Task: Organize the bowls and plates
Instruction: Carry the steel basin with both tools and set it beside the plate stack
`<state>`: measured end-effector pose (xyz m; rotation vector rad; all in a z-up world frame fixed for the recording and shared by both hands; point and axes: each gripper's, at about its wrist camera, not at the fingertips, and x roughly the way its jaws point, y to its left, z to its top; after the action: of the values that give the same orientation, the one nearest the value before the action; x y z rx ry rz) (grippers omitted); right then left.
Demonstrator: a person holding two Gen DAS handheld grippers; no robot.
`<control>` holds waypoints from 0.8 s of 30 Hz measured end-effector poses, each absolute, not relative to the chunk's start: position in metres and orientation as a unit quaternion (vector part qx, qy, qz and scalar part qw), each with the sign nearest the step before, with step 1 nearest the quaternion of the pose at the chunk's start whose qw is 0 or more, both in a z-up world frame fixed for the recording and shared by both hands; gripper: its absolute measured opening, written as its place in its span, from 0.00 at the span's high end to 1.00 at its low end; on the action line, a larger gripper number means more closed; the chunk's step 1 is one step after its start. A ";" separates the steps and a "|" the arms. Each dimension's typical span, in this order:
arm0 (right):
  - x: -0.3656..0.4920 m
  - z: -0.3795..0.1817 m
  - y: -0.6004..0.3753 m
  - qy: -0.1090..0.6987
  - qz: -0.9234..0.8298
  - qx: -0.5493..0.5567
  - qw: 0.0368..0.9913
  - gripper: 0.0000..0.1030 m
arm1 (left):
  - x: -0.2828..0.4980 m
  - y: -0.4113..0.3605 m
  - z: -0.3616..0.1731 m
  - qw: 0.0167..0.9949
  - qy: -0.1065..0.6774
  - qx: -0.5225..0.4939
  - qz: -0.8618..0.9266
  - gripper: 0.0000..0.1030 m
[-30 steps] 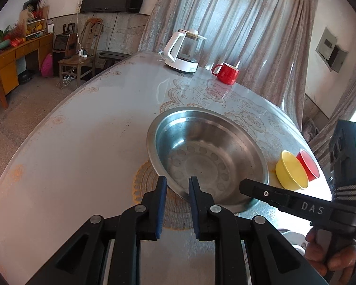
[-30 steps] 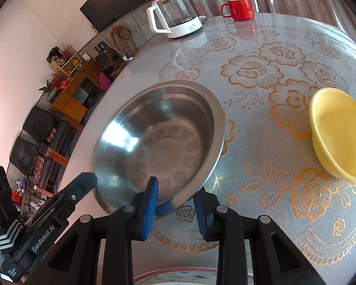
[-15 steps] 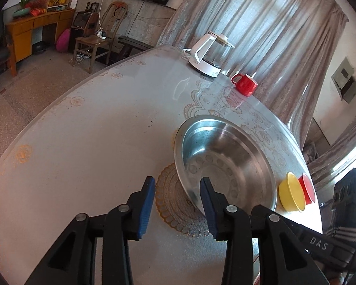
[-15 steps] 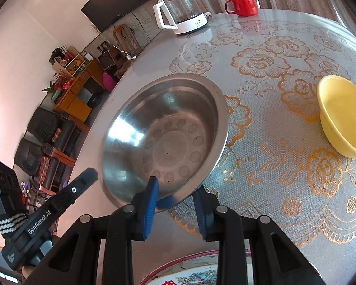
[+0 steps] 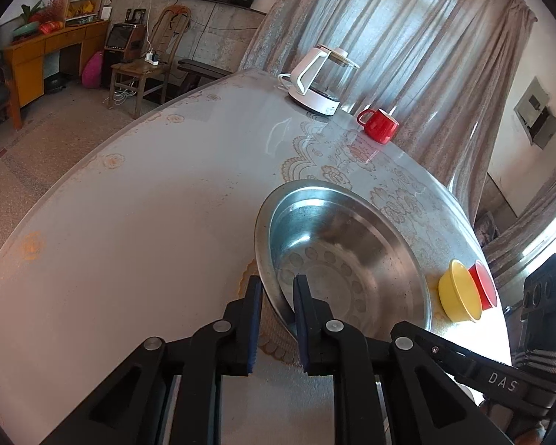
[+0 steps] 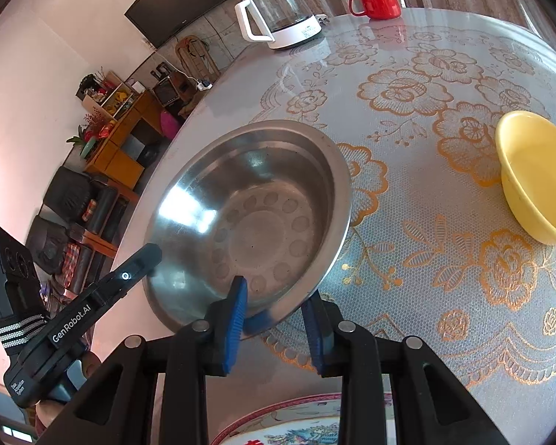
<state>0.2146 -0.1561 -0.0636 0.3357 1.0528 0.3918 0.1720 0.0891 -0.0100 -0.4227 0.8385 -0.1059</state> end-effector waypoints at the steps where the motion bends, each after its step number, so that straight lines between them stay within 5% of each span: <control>1: 0.211 -0.063 -0.153 0.497 0.190 0.155 0.832 0.72 | 0.165 0.092 -0.010 0.890 0.403 -0.207 -0.048 0.84; 24: 0.148 -0.068 -0.102 0.510 0.269 0.100 0.811 0.70 | 0.053 0.128 -0.009 0.885 0.403 -0.234 0.000 0.80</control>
<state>0.1483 -0.1019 -0.0677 0.2127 1.0907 0.5745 0.0529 0.1283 -0.0090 -0.4872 0.8392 0.0004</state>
